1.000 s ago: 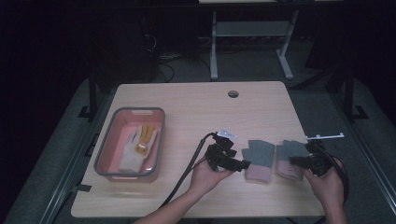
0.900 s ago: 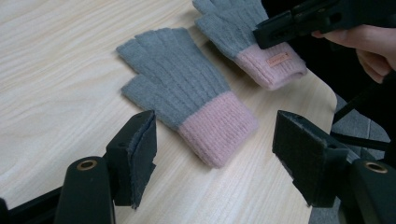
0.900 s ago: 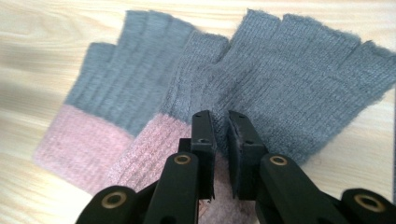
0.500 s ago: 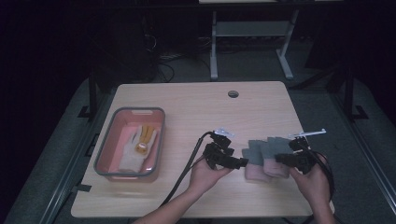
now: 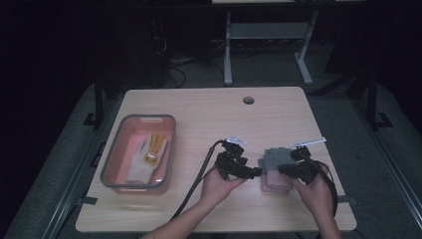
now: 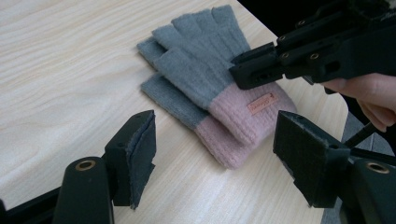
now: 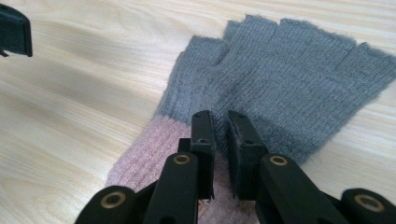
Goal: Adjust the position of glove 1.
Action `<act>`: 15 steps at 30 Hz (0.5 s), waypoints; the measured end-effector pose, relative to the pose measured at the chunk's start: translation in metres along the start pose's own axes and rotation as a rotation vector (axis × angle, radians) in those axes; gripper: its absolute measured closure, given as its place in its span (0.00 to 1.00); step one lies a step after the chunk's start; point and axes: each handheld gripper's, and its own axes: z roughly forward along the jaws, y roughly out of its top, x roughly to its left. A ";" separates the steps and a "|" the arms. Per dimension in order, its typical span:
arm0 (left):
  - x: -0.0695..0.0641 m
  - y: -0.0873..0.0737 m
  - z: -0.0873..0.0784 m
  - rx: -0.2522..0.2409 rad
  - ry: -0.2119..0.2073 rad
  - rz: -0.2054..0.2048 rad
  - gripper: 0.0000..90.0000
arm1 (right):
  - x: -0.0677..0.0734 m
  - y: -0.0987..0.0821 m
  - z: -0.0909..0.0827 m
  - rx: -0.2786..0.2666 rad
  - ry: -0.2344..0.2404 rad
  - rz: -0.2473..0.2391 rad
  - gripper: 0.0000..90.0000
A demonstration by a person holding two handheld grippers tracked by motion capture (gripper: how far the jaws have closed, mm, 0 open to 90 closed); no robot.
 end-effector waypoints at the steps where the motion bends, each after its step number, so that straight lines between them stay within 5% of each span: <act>1: 0.001 0.000 0.000 0.002 0.002 0.002 0.33 | 0.001 0.000 0.002 0.000 -0.001 -0.007 0.91; 15: 0.003 -0.003 0.006 0.014 0.005 -0.013 0.33 | 0.009 0.001 0.005 0.006 0.003 -0.009 0.91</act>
